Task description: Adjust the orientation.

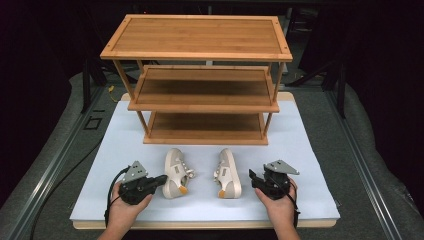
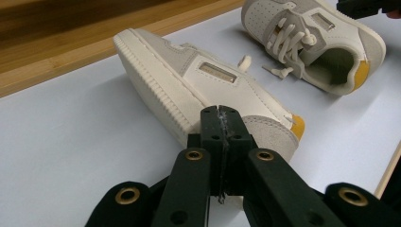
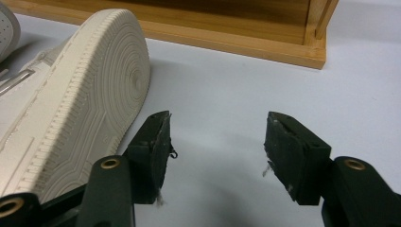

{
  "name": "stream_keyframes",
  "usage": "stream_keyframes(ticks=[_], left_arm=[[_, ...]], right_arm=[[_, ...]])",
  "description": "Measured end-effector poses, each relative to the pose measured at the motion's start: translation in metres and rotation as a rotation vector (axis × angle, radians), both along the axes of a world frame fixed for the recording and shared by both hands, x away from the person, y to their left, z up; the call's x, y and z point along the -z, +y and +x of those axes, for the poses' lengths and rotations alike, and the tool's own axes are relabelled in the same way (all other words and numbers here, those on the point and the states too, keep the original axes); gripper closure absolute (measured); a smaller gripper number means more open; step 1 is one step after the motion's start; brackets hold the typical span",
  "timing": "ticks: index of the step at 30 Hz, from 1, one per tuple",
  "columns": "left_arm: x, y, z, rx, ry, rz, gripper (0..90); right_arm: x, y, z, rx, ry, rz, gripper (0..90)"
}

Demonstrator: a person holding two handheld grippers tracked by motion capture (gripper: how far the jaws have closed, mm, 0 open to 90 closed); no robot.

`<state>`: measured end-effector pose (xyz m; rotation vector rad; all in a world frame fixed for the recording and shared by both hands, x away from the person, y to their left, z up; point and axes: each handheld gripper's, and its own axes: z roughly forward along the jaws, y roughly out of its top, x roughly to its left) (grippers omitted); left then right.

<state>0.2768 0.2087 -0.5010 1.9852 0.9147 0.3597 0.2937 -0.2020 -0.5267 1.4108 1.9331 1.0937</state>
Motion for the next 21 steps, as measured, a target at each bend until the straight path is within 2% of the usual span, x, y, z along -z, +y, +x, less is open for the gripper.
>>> stream_keyframes(ticks=[4,7,11,16,19,21], left_arm=[[0.0,0.003,-0.001,-0.016,-0.004,0.011,89.6],[0.001,0.01,-0.002,-0.042,0.009,0.023,89.6],[0.005,0.02,-0.001,-0.09,0.046,0.038,89.6],[0.015,0.028,0.004,-0.122,0.097,0.091,89.5],[0.023,0.03,0.009,-0.13,0.14,0.119,89.5],[0.024,0.031,0.012,-0.139,0.16,0.1,89.3]], right_arm=[[0.0,0.0,0.0,0.002,0.003,0.001,40.9],[-0.001,-0.001,-0.001,0.007,-0.002,0.004,41.0],[-0.001,-0.003,-0.001,0.015,0.0,0.007,40.9],[-0.002,-0.003,-0.002,0.016,-0.002,0.013,42.7],[-0.003,-0.003,-0.003,0.003,0.001,0.007,49.7],[-0.004,0.0,-0.004,-0.018,-0.005,-0.005,54.2]])
